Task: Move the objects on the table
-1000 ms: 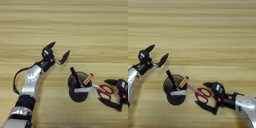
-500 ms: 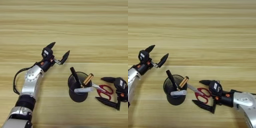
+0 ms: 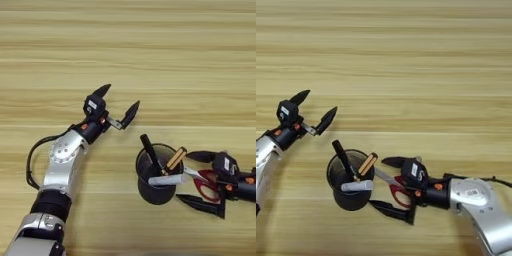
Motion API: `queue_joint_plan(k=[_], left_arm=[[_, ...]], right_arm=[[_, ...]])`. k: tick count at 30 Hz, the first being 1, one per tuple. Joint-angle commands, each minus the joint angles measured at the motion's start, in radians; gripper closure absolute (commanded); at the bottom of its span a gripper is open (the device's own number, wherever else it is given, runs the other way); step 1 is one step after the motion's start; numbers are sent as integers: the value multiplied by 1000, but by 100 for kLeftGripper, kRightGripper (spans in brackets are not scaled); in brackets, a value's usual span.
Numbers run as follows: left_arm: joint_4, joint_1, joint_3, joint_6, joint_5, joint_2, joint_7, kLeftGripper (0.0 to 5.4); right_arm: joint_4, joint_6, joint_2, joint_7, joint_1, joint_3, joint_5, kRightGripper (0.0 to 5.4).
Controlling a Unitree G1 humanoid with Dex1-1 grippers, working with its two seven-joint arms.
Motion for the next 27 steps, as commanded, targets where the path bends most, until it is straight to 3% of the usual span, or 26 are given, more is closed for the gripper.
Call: queue_joint_plan(k=[1,27], left_arm=[[3,-14,2,-8,13,3,5,0],[4,-14,-1,-9,17,-4,10,0]], right_arm=[[-12,9,2,8,-22,15,5,2],[26,18,44,23,-108,95,-4,2]])
